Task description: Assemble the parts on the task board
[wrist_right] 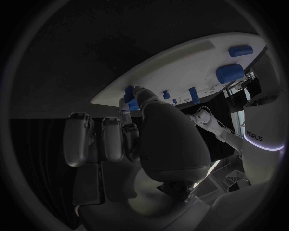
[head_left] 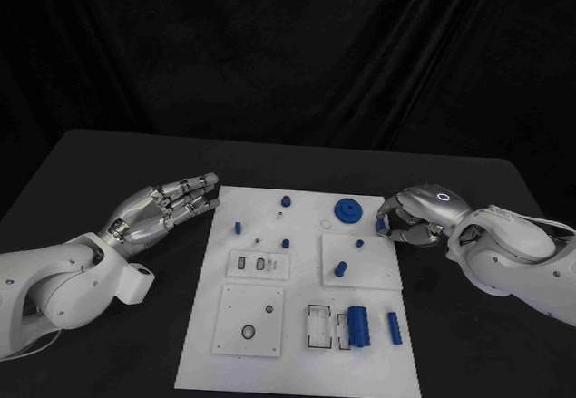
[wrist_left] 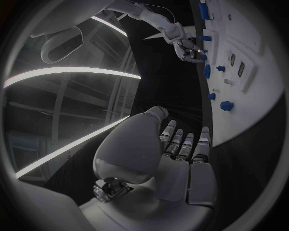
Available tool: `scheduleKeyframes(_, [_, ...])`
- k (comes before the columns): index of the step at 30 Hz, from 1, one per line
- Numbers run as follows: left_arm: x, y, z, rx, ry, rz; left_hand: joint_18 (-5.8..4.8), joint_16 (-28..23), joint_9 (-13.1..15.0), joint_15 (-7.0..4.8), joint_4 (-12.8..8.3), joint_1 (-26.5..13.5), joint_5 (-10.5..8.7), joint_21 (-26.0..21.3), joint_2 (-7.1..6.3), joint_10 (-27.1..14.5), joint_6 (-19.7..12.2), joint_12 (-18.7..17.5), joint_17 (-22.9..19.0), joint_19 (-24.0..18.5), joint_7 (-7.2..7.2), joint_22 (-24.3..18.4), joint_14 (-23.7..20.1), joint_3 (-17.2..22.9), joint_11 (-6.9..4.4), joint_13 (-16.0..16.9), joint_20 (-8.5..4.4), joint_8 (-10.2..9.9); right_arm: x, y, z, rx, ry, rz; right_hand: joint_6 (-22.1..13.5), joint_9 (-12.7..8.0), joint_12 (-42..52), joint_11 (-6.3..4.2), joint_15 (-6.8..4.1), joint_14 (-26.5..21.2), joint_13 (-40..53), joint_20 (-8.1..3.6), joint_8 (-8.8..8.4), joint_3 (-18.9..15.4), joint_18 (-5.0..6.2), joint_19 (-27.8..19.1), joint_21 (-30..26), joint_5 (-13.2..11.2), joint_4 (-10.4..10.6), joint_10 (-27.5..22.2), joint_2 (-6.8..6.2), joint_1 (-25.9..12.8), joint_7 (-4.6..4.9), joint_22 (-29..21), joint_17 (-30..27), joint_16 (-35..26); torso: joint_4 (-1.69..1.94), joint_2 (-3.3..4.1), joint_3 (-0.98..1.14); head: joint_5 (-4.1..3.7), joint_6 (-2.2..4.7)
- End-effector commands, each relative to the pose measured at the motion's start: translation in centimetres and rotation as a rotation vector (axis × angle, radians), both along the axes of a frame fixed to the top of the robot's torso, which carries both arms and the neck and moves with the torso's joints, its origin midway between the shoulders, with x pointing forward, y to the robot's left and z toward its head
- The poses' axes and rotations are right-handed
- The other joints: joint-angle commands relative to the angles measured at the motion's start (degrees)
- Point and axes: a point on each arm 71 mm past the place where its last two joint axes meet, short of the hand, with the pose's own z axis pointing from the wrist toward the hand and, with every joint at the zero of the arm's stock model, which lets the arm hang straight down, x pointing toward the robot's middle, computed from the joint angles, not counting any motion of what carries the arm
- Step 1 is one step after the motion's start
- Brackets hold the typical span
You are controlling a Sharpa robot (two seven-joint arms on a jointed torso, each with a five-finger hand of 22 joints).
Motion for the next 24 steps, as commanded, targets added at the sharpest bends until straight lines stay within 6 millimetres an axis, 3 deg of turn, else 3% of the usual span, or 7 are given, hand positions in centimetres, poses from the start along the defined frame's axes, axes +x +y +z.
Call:
scheduleKeyframes(1, [-0.34, 0.02, 1.51, -0.126, -0.177, -0.014, 1.07, 0.16, 0.07, 0.15, -0.17, 0.06, 0.26, 0.22, 0.69, -0.06, 0.22, 0.14, 0.05, 0.34, 0.22, 0.05, 0.24, 0.00, 0.38, 0.07, 0.07, 0.33, -0.04, -0.22, -0.23, -0.007, -0.002, -0.019, -0.17, 0.06, 0.15, -0.14, -0.26, 2.15, 15.09, 0.13, -0.02, 0.21, 0.56, -0.46, -0.35, -0.17, -0.01, 6.06, 0.00, 0.36, -0.16, 4.14, 1.82, -0.19, -0.04, -0.01, -0.04, -0.01, 0.12])
scheduleKeyframes(7, [-0.29, -0.01, 1.49, -0.128, -0.177, -0.016, 1.07, 0.15, 0.08, 0.16, -0.23, 0.05, 0.22, 0.22, 0.64, -0.07, 0.26, 0.18, 0.04, 0.34, 0.25, 0.05, 0.23, 0.02, 0.41, 0.06, 0.10, 0.33, -0.01, -0.18, -0.44, -0.008, 0.001, -0.021, -0.59, 0.10, 0.15, -0.17, -0.28, 2.10, 15.09, 0.15, -0.21, 0.40, 0.62, -0.58, -0.58, -0.81, -0.11, 6.06, -0.07, 0.28, -0.08, 4.01, 1.72, -0.32, 0.02, 0.00, -0.02, -0.15, 0.02])
scheduleKeyframes(15, [-0.26, 0.02, 1.50, -0.129, -0.180, -0.015, 1.07, 0.19, 0.08, 0.16, -0.25, 0.04, 0.21, 0.25, 0.62, -0.05, 0.29, 0.26, 0.05, 0.40, 0.26, 0.07, 0.26, 0.02, 0.42, 0.07, 0.10, 0.34, 0.06, -0.12, -0.65, -0.016, 0.007, -0.027, -2.38, 0.19, 0.08, -0.25, -0.34, 1.93, 15.00, 0.13, -1.06, 0.48, 0.75, -0.85, -1.24, -5.66, -0.18, 5.97, -0.30, -0.56, 0.20, 3.69, 1.35, -0.78, -0.02, -0.03, -0.07, -0.16, -0.11])
scheduleKeyframes(20, [-0.25, 0.05, 1.49, -0.129, -0.181, -0.015, 1.07, 0.22, 0.09, 0.16, -0.27, 0.03, 0.20, 0.27, 0.60, -0.04, 0.35, 0.31, 0.06, 0.44, 0.27, 0.08, 0.28, 0.02, 0.43, 0.08, 0.11, 0.36, 0.10, -0.11, -0.77, -0.025, 0.013, -0.032, -4.76, -0.44, -0.30, -0.30, -0.36, 1.74, 14.50, 0.11, -2.46, 0.37, 0.89, -1.13, -1.85, -7.96, -0.25, 5.45, -0.70, -0.92, 0.55, 3.34, 0.87, -1.26, 0.02, 0.00, -0.08, -0.18, -0.08])
scheduleKeyframes(24, [-0.25, 0.07, 1.49, -0.128, -0.180, -0.014, 1.08, 0.21, 0.08, 0.15, -0.29, 0.02, 0.19, 0.28, 0.57, -0.05, 0.30, 0.29, 0.06, 0.46, 0.29, 0.08, 0.28, 0.02, 0.44, 0.07, 0.11, 0.35, 0.10, -0.12, -0.91, -0.033, 0.021, -0.037, -8.18, -1.56, -0.81, -0.30, -0.36, 1.39, 13.87, 0.10, -4.35, -0.15, 1.10, -1.57, -2.84, -11.31, -0.13, 4.80, -1.24, -1.41, 0.68, 2.73, -0.11, -2.16, 0.04, 0.00, -0.08, -0.18, -0.09])
